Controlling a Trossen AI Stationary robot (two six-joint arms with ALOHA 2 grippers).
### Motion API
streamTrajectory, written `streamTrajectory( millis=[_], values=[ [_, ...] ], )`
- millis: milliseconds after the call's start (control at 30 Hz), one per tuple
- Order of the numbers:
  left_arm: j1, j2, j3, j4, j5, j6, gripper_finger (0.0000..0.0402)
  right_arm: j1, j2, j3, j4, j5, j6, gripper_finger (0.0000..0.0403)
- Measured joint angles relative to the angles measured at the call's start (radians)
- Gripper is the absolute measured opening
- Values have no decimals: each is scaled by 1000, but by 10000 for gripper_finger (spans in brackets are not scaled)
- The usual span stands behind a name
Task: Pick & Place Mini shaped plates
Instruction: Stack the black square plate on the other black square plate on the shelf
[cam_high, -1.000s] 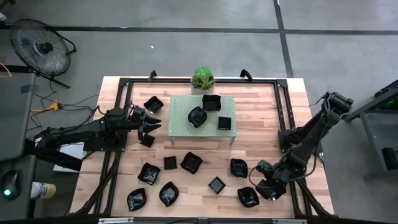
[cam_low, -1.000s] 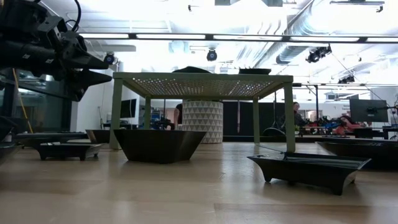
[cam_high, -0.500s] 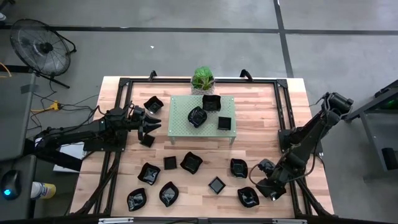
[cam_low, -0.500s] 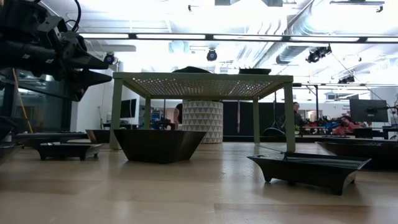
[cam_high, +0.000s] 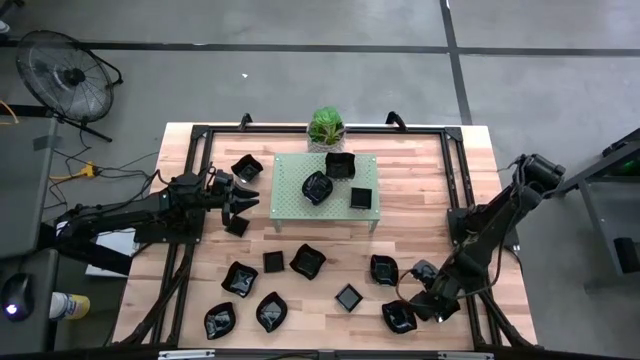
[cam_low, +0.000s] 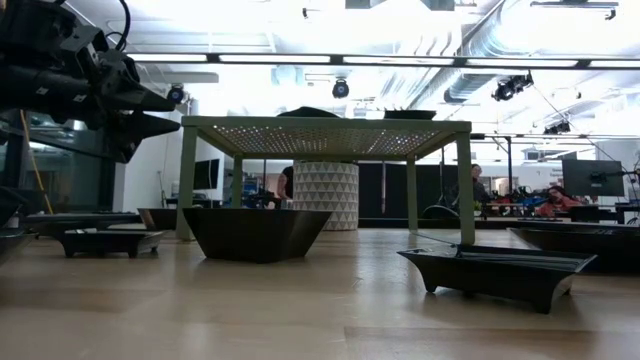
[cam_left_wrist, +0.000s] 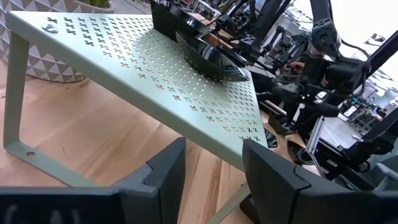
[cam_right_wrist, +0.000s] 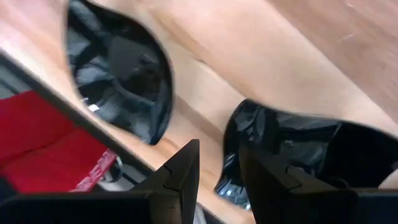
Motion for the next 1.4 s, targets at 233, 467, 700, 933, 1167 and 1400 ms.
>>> streamTrajectory(
  millis=[233,467,700,933,1167,1400],
  values=[
    [0,0,0,0,0,0,156,0,25,11,0,-7,-4,108],
    [0,0,0,0,1,0,156,0,25,11,2,-46,-69,108],
    [0,0,0,0,4,0,156,0,25,11,2,-54,-163,108],
    [0,0,0,0,4,0,156,0,25,11,-9,-42,-213,108],
    [0,0,0,0,3,0,156,17,20,20,-62,12,-262,108],
    [0,0,0,0,3,0,156,20,18,144,-278,70,-331,108]
  ],
)
